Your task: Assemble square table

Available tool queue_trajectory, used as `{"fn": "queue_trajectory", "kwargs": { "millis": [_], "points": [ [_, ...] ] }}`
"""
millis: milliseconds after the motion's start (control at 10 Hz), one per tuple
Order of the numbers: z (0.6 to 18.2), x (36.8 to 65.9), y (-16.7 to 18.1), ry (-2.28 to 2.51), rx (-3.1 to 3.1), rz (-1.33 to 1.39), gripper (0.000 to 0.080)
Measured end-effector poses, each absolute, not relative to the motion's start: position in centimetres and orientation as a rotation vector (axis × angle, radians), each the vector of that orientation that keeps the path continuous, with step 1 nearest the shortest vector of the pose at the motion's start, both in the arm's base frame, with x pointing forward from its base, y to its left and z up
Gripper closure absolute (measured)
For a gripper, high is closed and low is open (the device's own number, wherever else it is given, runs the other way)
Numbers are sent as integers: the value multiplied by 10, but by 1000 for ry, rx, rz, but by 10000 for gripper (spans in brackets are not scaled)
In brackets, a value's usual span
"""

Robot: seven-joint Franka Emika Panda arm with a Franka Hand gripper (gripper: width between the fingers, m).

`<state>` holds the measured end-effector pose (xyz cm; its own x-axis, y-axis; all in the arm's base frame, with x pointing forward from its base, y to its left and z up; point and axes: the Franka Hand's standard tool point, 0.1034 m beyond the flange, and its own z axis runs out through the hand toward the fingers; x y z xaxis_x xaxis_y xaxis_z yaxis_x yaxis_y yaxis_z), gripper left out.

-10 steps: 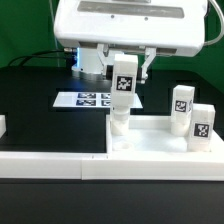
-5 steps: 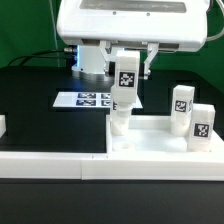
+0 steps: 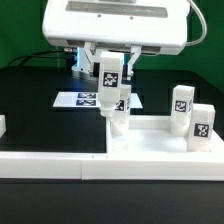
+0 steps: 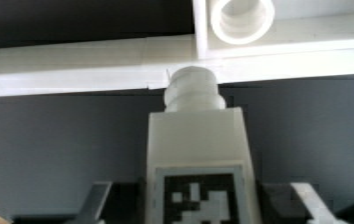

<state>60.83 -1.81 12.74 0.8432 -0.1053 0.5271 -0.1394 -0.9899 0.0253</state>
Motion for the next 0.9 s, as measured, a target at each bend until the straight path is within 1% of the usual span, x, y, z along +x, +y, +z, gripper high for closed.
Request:
{"fn": "queue_trajectory", "kwargs": {
  "millis": [200,400,600,700,900],
  "points": [
    [120,610,-14,-200,2972,833,509],
    [101,612,-2,-179,2979,802,509],
    [87,608,1,-162,2981,773,509],
    [83,608,3,-154,2981,771,509],
    [82,610,6,-143,2974,789,509]
  ]
}}
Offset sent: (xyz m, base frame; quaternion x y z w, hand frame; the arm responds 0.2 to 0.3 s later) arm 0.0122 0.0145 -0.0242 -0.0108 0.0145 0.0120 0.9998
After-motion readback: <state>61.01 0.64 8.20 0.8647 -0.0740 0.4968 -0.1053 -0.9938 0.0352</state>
